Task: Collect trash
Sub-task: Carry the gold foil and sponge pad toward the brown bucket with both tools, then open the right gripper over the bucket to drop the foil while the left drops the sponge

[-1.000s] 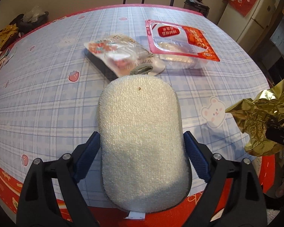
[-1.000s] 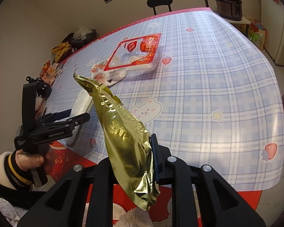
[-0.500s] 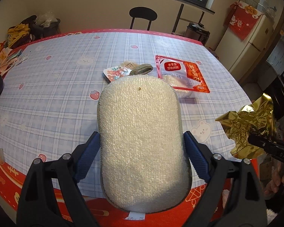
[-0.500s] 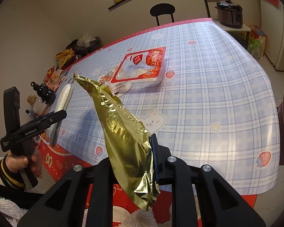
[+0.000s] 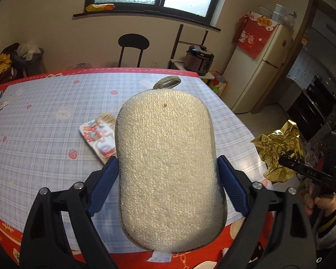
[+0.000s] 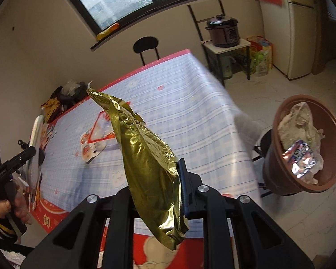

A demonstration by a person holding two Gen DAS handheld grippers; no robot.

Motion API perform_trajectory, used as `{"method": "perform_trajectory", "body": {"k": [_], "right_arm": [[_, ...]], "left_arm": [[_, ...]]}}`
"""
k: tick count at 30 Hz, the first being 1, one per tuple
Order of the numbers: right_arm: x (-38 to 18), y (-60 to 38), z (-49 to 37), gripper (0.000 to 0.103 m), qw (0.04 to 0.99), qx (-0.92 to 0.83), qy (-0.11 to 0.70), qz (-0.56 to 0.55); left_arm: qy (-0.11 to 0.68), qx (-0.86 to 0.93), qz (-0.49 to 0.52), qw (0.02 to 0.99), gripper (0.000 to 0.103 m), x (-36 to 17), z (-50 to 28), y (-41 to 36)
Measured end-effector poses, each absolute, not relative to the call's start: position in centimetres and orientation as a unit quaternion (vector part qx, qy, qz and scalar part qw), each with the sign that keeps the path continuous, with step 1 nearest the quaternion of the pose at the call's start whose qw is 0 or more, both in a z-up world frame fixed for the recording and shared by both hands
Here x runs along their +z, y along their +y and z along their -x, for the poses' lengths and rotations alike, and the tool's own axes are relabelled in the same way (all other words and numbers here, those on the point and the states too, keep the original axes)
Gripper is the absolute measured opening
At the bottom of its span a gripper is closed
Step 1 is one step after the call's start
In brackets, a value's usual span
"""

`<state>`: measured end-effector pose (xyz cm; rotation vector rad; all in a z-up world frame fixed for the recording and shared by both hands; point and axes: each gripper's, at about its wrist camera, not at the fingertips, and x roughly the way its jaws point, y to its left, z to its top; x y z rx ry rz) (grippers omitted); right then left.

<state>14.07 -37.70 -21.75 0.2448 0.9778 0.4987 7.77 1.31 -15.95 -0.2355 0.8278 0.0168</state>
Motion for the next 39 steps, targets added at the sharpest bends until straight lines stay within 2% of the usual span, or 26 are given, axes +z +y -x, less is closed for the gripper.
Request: {"method": "perform_trajectory", "body": {"k": [8,15,16,18,27,29,39], "right_arm": [[-22.2,-49.5,-18.2,0.018,0.883,0.103,0.447,-0.1],[-23.4,-55.1,-21.7,0.021,0.887,0.018,0.45,-0.103],[-23.5,-55.7,-22.0,0.025,0.886,0.013,0.45,-0.11],[-23.4,-56.5,-22.5,0.058,0.886,-0.005,0.449,-0.115],[-19.5,-57.5,-20.2,0.092,0.907,0.008,0.404,-0.119],[-18.3,-58.1,-19.0,0.097,0.913,0.008,0.39,-0.121],[-14.4,-62.1,-12.9,0.098,0.927,-0.039,0.351,-0.124]], "left_arm": [[0.383,-0.044,0.099,0.917,0.087,-14.0,-11.5,-5.4],[0.38,-0.071,0.095,0.917,0.087,-13.8,-13.2,-9.4],[0.381,-0.074,0.094,0.917,0.087,-13.8,-13.3,-9.7],[0.383,-0.078,0.091,0.916,0.087,-14.0,-13.5,-10.5],[0.386,-0.117,0.075,0.912,0.087,-14.0,-15.8,-14.9],[0.386,-0.132,0.071,0.91,0.087,-14.1,-16.5,-16.3],[0.392,-0.234,0.052,0.888,0.087,-15.5,-21.0,-27.2]]}}
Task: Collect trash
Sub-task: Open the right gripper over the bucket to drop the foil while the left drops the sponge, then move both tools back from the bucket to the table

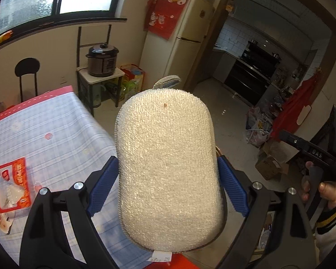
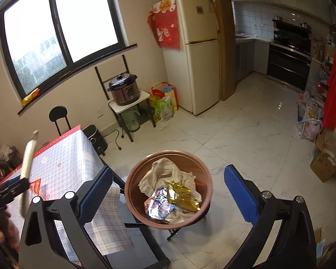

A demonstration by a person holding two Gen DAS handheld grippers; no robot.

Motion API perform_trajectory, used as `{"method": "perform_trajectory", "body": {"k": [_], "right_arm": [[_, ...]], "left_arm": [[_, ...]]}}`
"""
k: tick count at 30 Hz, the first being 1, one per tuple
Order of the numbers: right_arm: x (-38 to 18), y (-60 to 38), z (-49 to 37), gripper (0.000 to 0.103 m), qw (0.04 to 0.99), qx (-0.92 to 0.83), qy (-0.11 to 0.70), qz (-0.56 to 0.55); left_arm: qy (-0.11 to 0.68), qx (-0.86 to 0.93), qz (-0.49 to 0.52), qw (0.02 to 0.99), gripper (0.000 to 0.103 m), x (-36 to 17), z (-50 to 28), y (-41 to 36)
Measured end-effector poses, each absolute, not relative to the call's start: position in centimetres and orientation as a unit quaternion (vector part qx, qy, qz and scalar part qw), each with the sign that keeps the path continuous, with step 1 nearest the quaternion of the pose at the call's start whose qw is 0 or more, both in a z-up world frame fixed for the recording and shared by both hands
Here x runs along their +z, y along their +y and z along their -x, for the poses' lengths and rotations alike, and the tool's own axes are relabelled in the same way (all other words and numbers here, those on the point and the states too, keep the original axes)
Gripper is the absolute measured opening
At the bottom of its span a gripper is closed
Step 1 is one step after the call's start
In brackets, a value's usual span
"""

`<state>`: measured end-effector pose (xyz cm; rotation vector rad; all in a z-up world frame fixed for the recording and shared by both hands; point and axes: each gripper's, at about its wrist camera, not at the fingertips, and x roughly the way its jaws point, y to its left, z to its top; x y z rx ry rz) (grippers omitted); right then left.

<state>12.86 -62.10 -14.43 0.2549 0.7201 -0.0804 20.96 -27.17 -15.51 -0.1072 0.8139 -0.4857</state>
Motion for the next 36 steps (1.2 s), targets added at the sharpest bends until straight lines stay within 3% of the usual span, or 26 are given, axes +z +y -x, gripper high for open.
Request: {"method": "perform_trajectory", "body": {"k": [9,10,15,24,36], "right_arm": [[-14.8,-66.6,-7.8,0.098,0.917,-0.093,0.357,-0.151],[-14.9,-66.8,-7.5,0.098,0.916,-0.097,0.358,-0.154],[-14.7,-67.3,-6.7,0.098,0.917,-0.1,0.351,-0.163],[-13.7,-64.9,-8.6,0.098,0.929,-0.041,0.329,-0.165],[-12.1,-50.7,-17.5,0.098,0.929,0.137,0.324,-0.116]], "left_arm": [[0.373,-0.334,0.046,0.864,0.089,-15.6,-27.0,-38.7],[0.367,-0.335,0.04,0.867,0.095,-15.3,-27.2,-39.6],[0.345,-0.334,0.051,0.876,0.097,-13.0,-27.7,-39.8],[0.318,-0.236,0.062,0.916,0.097,-10.5,-25.4,-29.6],[0.288,0.05,0.13,0.947,0.097,-8.3,-14.9,-2.7]]}}
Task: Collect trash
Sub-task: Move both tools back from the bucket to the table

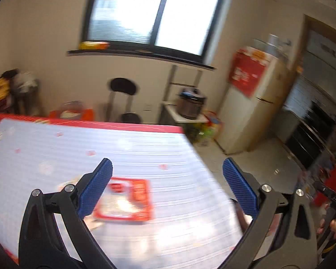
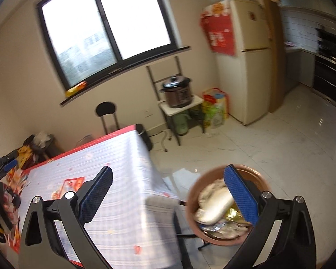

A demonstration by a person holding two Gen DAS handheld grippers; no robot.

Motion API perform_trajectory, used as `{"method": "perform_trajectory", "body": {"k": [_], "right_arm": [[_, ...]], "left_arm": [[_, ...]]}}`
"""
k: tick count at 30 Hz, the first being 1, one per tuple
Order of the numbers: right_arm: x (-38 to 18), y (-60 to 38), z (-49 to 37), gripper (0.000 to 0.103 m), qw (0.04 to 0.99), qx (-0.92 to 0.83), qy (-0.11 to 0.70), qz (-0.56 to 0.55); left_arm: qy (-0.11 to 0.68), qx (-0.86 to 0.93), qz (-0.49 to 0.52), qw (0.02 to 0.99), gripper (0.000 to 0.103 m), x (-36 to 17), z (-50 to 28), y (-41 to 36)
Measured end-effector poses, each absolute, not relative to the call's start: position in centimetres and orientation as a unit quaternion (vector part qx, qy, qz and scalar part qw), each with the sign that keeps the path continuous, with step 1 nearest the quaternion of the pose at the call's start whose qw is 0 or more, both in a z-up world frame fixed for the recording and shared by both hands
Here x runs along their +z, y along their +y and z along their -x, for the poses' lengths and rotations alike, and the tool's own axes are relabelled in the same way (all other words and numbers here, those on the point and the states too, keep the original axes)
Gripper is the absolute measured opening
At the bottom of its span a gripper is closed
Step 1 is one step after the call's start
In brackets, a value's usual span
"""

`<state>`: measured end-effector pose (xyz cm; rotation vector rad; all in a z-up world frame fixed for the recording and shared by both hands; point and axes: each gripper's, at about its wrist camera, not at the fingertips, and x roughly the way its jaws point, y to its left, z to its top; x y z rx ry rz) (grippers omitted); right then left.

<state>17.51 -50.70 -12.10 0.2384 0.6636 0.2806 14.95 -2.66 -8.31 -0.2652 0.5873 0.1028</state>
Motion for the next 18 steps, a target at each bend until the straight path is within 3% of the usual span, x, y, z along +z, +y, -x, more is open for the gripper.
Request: {"method": "perform_trajectory", "body": {"k": [10,15,18], "right_arm": [[-12.2,-32.9,-19.5,0.098,0.89,0.234,0.378,-0.105],[-12.3,-26.4,-18.6,0.098,0.884,0.231,0.393,-0.107],[-13.2,-23.3,-18.0,0.098,0.872,0.241,0.409,-0.121]], "left_arm": [[0.311,0.145,0.255,0.904,0.095,-14.5,-6.6,16.8],[0.363,0.11,0.294,0.878,0.07,-19.9,-7.7,20.3],[0.395,0.075,0.327,0.855,0.061,-23.8,-8.9,20.8]]}}
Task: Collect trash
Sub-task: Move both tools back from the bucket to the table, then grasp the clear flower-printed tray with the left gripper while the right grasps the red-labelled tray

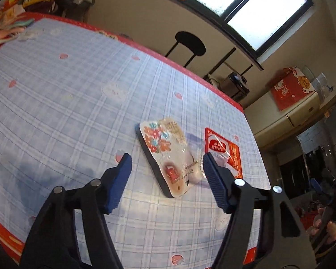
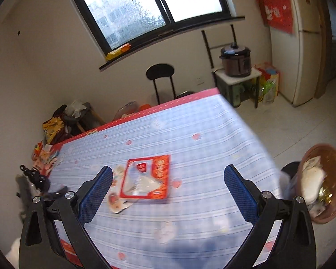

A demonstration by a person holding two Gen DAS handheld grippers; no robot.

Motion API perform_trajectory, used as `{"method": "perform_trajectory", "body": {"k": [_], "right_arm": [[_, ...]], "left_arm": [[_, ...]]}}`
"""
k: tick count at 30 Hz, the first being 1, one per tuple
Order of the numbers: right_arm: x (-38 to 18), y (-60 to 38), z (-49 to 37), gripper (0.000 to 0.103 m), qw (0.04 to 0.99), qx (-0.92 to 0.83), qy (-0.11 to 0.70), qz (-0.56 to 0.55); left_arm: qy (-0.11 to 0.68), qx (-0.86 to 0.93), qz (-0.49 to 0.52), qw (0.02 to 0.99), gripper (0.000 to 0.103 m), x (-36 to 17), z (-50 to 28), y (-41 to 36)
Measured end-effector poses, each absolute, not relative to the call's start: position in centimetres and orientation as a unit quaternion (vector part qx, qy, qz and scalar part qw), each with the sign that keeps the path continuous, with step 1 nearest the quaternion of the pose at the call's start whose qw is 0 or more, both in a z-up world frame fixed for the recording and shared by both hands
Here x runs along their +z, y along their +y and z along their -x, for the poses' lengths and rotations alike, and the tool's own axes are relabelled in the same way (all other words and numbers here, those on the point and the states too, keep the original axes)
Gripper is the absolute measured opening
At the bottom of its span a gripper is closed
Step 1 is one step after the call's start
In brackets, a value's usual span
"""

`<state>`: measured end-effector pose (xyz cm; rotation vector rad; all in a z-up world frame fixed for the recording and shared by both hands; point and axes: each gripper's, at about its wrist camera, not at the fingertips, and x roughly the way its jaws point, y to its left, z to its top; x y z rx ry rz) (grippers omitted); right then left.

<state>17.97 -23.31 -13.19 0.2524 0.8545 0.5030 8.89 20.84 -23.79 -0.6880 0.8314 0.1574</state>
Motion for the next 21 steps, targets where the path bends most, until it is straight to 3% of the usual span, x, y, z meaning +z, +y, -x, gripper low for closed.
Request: {"method": "perform_trajectory", "body": {"k": [2,9,16,21], "right_arm": [[-13.9,-21.7,-17.5,0.098,0.869,0.238,0.419,-0.117],[-16.1,-18.7,-16.7,0.098,0.862,0.21,0.454,-0.079],[-17.9,-17.1,-18.5,0.098,0.865,0.19,0.462,-0.056],[-19.4,-16.1,-18.6,0.098,0.858,0.184,0.475,-0.059]], "left_arm": [[0.417,0.045,0.351,0.837,0.057,-26.5,-9.9,20.7],[0.439,0.015,0.418,0.795,0.057,-32.4,-12.2,21.0],[0.445,0.022,0.412,0.795,0.062,-34.0,-14.7,21.4],[0.439,0.047,0.403,0.802,0.074,-34.3,-16.4,21.5]]}}
